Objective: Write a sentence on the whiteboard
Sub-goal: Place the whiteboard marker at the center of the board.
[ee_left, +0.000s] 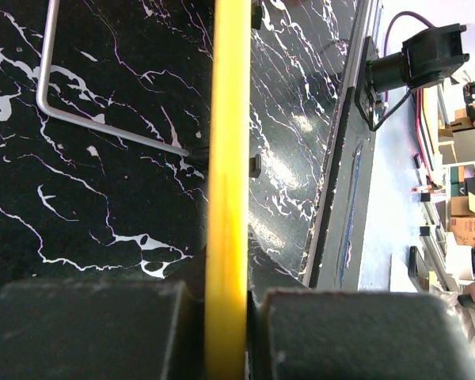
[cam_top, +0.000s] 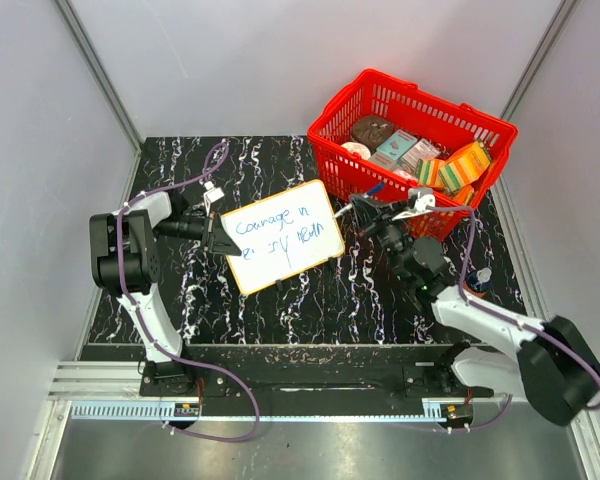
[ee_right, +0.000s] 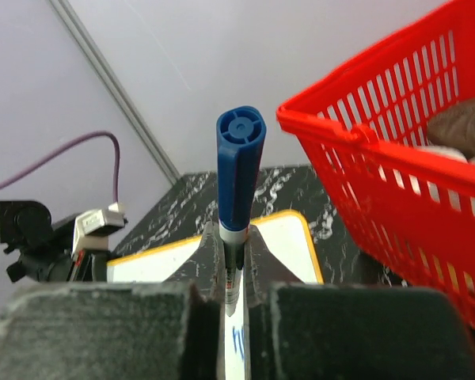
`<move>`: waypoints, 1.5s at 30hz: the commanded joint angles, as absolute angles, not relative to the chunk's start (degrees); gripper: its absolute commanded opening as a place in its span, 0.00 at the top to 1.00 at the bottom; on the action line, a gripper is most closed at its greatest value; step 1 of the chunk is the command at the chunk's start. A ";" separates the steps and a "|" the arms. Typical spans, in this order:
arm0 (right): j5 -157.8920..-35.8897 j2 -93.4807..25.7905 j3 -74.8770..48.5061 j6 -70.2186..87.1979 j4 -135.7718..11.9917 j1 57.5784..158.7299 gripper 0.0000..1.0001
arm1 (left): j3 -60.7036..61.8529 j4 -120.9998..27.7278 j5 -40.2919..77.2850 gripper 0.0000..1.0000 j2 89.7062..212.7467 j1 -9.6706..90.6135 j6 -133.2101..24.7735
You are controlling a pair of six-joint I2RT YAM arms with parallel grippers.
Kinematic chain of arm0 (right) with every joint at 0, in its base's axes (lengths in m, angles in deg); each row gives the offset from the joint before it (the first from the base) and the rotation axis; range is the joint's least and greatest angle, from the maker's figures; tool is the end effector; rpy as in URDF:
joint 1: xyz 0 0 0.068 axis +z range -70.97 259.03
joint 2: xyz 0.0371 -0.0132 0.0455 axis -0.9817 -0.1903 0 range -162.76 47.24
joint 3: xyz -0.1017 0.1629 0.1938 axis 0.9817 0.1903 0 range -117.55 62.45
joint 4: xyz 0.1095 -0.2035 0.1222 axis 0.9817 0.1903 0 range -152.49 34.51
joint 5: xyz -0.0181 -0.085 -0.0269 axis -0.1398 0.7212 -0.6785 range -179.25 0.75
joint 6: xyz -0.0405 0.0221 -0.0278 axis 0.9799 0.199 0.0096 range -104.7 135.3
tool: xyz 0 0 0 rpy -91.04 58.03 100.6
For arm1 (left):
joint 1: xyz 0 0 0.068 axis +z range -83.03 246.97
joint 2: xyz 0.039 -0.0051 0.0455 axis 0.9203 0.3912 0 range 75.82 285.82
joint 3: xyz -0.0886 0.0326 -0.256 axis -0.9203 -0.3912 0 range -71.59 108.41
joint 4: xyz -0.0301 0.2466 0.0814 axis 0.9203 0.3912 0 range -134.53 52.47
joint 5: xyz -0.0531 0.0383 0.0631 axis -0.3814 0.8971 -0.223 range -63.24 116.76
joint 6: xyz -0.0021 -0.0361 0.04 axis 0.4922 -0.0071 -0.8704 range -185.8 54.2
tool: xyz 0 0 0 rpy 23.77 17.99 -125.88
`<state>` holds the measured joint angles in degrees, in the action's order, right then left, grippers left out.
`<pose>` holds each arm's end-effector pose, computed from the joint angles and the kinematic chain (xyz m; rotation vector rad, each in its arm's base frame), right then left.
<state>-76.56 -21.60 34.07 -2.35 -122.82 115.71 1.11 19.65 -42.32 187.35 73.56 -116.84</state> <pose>0.2070 0.1443 0.2834 -0.0112 1.2619 0.6876 0.3275 0.0043 0.1678 0.7031 2.1978 -1.5139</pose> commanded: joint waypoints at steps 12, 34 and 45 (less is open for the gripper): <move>-82.39 -4.79 44.86 -21.51 -77.34 115.50 1.00 | 0.30 17.35 -25.89 1.00 187.00 71.01 -121.00; -80.20 -5.61 52.25 -33.83 -71.81 115.50 0.11 | -2.33 9.44 -22.19 0.40 181.57 68.47 -112.74; -77.74 4.95 53.40 -33.30 -66.53 115.50 0.00 | -3.74 4.86 -24.83 0.01 171.72 68.81 -106.06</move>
